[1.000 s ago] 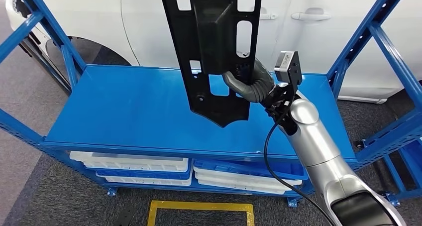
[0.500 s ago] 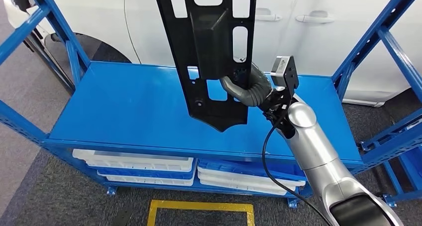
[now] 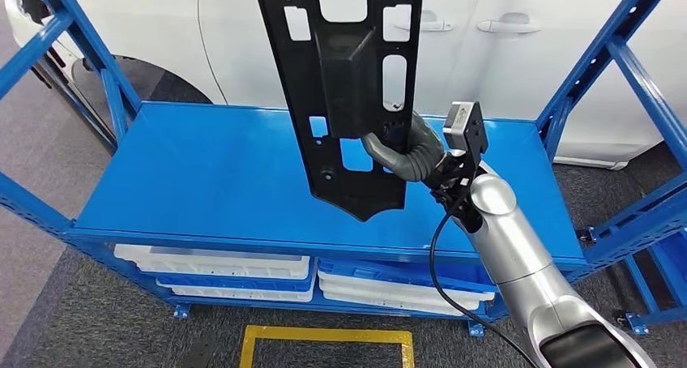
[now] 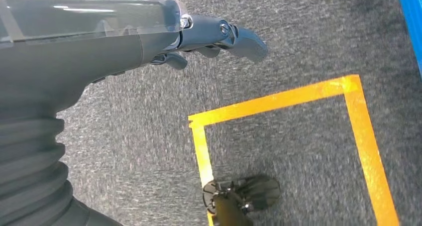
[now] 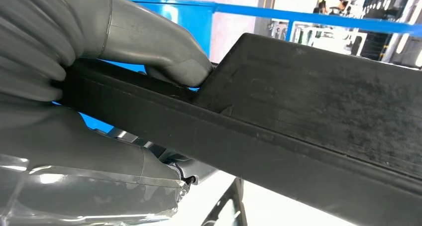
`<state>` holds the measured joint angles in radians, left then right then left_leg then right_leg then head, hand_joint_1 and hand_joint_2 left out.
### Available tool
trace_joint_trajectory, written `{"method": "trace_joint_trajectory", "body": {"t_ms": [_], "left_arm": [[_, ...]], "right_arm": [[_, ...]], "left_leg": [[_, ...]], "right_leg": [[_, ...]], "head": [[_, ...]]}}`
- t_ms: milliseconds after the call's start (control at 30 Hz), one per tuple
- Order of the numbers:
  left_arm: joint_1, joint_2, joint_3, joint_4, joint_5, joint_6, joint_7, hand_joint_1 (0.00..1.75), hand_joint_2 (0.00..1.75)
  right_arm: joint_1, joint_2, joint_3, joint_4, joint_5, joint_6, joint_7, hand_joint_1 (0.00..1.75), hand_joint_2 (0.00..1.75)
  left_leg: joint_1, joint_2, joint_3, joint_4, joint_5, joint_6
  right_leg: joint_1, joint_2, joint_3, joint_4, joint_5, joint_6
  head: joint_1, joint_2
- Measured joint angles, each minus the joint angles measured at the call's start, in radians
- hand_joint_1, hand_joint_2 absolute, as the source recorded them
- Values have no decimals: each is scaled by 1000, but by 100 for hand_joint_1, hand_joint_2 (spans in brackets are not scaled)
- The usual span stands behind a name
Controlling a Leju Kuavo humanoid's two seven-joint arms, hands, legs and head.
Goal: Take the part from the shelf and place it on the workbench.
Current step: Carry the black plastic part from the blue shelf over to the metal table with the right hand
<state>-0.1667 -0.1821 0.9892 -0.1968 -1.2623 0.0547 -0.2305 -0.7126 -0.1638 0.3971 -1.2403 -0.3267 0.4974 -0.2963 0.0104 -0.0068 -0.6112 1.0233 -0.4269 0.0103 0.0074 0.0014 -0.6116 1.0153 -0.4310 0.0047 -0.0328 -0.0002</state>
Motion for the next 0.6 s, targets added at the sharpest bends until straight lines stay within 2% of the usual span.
{"method": "trace_joint_trajectory", "body": {"t_ms": [33,67,100,167,200,233,267,300,333,367,400,500,567,600], "left_arm": [[0,0,0,0,0,0,0,0,175],[0,-1,0,0,1,0,0,0,175],[0,-1,0,0,2,0,0,0,175],[1,-1,0,0,3,1,0,0,175],[2,-1,0,0,3,1,0,0,175],[2,-1,0,0,3,1,0,0,175],[2,-1,0,0,3,2,0,0,175],[2,0,0,0,3,2,0,0,175],[1,0,0,0,3,2,0,0,175],[0,0,0,0,3,2,0,0,175],[0,0,0,0,3,2,0,0,175],[1,0,1,0,3,2,0,0,175],[-1,1,2,0,4,2,0,0,175],[-1,1,2,0,6,2,0,0,175]], "right_arm": [[0,0,0,0,0,-1,1,173,175],[0,0,0,0,-1,-3,2,173,175],[0,0,0,0,-2,-5,3,173,175],[3,2,0,1,-3,-8,4,173,175],[5,2,1,1,-3,-8,4,173,175],[7,2,1,2,-3,-7,4,173,175],[8,2,1,2,-3,-7,5,173,175],[8,2,1,2,-4,-7,5,173,175],[7,2,1,2,-4,-8,5,173,175],[7,2,1,2,-4,-8,5,173,175],[7,2,1,2,-5,-8,5,173,175],[8,2,1,2,-8,-8,6,173,175],[7,2,1,2,-17,-8,6,173,175],[8,2,1,2,-23,-7,6,173,175]], "left_leg": [[0,0,1,0,-1,-4],[0,1,-15,37,-25,-11],[1,1,-40,97,-59,-17],[2,1,-110,255,-134,-26],[2,1,-126,287,-139,-27],[2,1,-121,276,-121,-26],[2,1,-96,224,-88,-25],[1,1,-61,148,-50,-21],[0,1,-27,77,-24,-18],[0,1,-5,29,-10,-13],[-2,1,5,5,-6,-9],[-2,-1,5,-2,-3,4],[2,-1,7,-8,2,13],[2,-1,8,-10,3,16]], "right_leg": [[-3,0,2,-4,2,-5],[-6,-1,5,-9,5,-11],[-8,-2,8,-15,7,-18],[-9,-4,12,-20,9,-27],[-8,-4,12,-19,8,-27],[-8,-4,12,-18,7,-27],[-7,-3,13,-16,6,-26],[-7,-2,13,-13,3,-24],[-5,-1,12,-8,0,-21],[-4,0,9,-5,-1,-17],[-2,1,6,-2,-2,-12],[-3,1,2,1,-3,2],[-6,0,-19,48,-37,14],[-9,0,-45,104,-67,19]], "head": [[0,0],[0,0],[0,0],[0,0],[0,0],[0,0],[0,0],[0,0],[0,0],[0,0],[0,0],[0,0],[0,0],[0,0]]}}
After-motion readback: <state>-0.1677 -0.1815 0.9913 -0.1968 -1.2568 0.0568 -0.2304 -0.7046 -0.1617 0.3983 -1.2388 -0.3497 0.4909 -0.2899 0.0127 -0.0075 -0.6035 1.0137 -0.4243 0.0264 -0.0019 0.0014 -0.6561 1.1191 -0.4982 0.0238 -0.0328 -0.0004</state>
